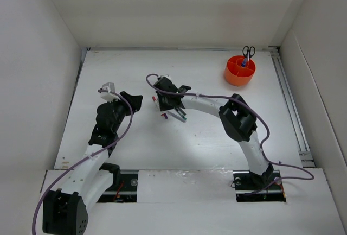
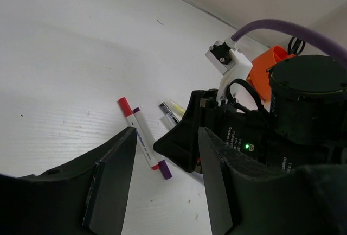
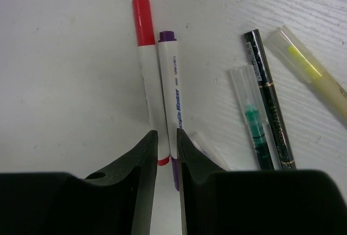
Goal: Sort the stationery into containers
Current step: Pick up the pen from the center of the board.
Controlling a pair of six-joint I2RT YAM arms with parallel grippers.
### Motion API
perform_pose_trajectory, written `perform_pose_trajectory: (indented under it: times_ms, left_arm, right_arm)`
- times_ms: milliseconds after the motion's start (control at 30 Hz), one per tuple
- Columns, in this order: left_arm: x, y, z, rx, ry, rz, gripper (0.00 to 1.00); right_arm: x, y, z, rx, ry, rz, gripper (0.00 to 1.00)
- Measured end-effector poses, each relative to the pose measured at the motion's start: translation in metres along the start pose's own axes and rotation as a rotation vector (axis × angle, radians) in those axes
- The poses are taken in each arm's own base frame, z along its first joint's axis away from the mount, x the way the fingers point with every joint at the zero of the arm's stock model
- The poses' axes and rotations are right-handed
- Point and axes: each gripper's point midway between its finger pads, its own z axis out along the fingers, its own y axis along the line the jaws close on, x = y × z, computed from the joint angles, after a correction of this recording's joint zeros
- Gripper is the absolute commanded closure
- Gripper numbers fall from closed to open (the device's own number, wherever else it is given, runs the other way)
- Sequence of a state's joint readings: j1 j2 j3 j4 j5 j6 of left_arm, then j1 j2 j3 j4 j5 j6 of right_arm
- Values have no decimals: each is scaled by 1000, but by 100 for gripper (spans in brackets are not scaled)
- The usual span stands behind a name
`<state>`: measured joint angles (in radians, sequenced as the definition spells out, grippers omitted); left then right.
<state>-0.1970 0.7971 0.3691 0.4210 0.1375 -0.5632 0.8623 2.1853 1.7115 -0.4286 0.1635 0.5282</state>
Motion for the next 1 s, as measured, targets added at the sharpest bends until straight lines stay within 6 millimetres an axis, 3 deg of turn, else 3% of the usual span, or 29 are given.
perform_pose_trajectory:
  times_ms: [567,767,1000]
  left_arm:
    - [1,-1,0,8,6,0,55]
    - [2,-1,0,6,11,-1,55]
    - [4,0,1,5,16,-1,55]
  right_arm:
    - [1,-6,22,66,1,-6,68]
    - [-2,-5,24,69,-7,-4,100]
    - [-4,-2,23,54,-10,11,100]
